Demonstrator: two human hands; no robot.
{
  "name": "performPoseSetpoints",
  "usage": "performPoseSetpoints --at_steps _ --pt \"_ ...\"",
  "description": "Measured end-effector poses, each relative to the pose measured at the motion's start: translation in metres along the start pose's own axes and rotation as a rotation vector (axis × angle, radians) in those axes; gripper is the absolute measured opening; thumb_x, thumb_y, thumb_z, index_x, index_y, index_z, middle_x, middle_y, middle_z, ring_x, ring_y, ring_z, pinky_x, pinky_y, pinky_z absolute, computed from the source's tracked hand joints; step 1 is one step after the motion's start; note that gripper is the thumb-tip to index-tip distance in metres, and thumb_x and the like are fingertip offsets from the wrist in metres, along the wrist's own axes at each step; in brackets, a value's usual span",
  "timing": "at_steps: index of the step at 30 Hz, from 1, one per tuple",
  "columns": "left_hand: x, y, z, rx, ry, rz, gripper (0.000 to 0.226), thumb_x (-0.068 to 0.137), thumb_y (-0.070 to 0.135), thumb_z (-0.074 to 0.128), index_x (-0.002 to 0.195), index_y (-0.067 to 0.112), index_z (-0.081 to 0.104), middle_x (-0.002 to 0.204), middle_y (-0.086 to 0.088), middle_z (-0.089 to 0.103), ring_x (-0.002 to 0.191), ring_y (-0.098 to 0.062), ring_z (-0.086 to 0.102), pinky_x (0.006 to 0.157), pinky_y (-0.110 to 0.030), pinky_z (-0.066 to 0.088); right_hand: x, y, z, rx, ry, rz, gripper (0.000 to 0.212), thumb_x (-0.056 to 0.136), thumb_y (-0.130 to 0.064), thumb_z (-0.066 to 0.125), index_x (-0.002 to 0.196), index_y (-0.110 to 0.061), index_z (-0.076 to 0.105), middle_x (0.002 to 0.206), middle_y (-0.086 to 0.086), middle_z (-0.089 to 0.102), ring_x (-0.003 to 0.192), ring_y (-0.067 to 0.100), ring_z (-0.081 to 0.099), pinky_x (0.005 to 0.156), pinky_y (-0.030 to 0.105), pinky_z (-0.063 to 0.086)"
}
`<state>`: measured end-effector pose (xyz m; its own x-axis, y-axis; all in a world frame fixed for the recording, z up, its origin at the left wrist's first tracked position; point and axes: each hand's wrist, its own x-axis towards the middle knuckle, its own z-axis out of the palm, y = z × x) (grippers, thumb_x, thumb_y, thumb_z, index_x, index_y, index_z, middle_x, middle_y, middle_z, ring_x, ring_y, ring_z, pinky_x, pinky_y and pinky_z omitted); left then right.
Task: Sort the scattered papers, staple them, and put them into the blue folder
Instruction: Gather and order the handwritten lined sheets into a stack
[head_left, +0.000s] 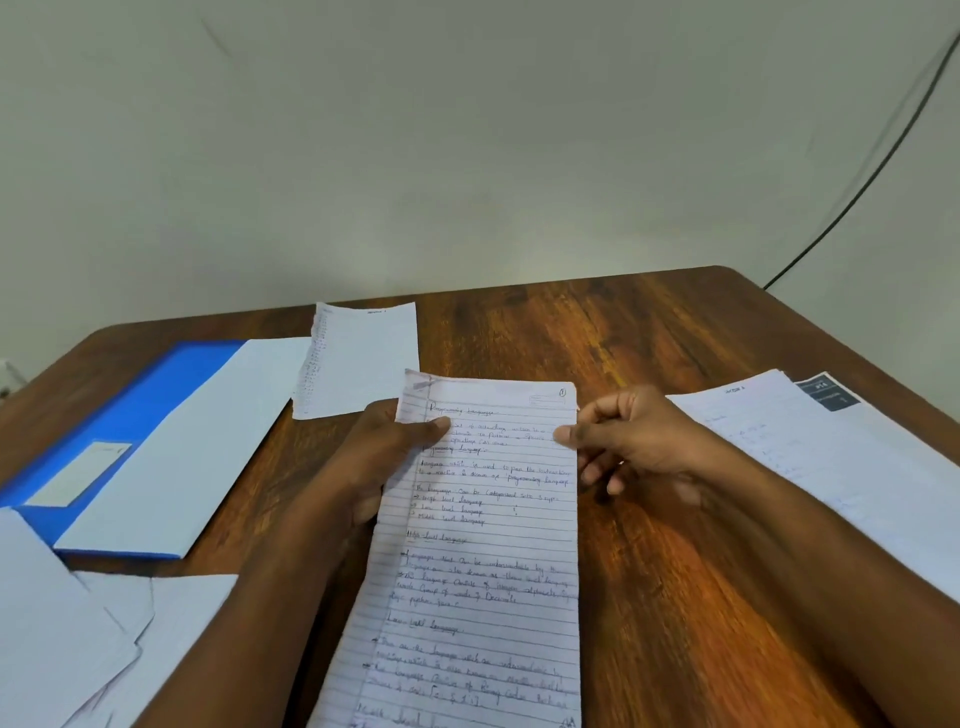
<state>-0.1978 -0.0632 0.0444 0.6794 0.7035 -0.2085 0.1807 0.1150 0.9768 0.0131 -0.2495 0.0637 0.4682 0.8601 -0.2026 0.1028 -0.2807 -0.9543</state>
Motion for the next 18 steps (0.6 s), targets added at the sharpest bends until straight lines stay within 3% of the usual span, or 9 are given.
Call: performPoseSetpoints --at_steps 3,7,10,12,15,18 --pt "0.001 0.004 0.014 -0.020 0.020 0.043 0.022 0.101 0.010 0.067 0.122 0.008 0.072 0.114 -0.009 0.080 0.103 -0.030 0.078 0.097 -0.053 0.059 -0.023 0.001 -0.005 0.039 -0.054 0.036 0.027 0.091 -0.015 0.078 0.103 0.007 0.070 0.093 0.022 0.078 0.063 0.022 0.071 0.046 0.026 0.052" --pt "0.002 0.004 0.031 -0.129 0.066 0.032 0.023 0.101 0.011 0.067 0.123 0.008 0.070 0.116 -0.013 0.079 0.105 -0.036 0.077 0.100 -0.061 0.056 -0.045 0.007 -0.011 0.050 -0.094 0.052 0.027 0.095 -0.020 0.073 0.112 0.001 0.072 0.104 0.015 0.079 0.085 0.033 0.075 0.058 0.030 0.059" --pt "0.003 0.005 0.045 -0.195 0.089 0.017 0.025 0.100 0.017 0.070 0.124 0.009 0.069 0.118 -0.014 0.078 0.107 -0.038 0.075 0.103 -0.064 0.054 -0.058 0.015 -0.018 0.080 -0.026 0.034 0.021 0.097 -0.019 0.070 0.109 -0.002 0.073 0.105 0.010 0.080 0.098 0.028 0.077 0.085 0.046 0.061" --pt "0.002 0.007 0.054 -0.211 0.110 0.019 0.023 0.099 0.017 0.072 0.121 0.010 0.069 0.116 -0.014 0.078 0.106 -0.037 0.075 0.102 -0.063 0.054 -0.063 0.019 -0.022 0.072 0.046 0.019 0.017 0.098 -0.018 0.070 0.104 -0.003 0.074 0.103 0.005 0.081 0.097 0.022 0.078 0.098 0.047 0.059" --pt "-0.005 0.009 0.070 -0.186 0.103 0.043 0.022 0.099 0.014 0.072 0.121 0.015 0.071 0.113 -0.006 0.080 0.104 -0.033 0.077 0.099 -0.060 0.057 -0.068 0.021 -0.033 0.059 0.147 -0.003 0.015 0.097 -0.018 0.071 0.103 -0.005 0.075 0.101 0.002 0.081 0.094 0.019 0.078 0.098 0.045 0.059" --pt "-0.012 0.008 0.084 -0.185 0.034 0.066 0.026 0.098 0.007 0.071 0.123 0.017 0.071 0.118 -0.005 0.079 0.109 -0.032 0.076 0.100 -0.061 0.056 -0.072 0.022 -0.050 0.070 0.219 -0.007 0.019 0.096 -0.019 0.072 0.103 -0.001 0.074 0.099 0.007 0.081 0.093 0.026 0.078 0.097 0.052 0.059"
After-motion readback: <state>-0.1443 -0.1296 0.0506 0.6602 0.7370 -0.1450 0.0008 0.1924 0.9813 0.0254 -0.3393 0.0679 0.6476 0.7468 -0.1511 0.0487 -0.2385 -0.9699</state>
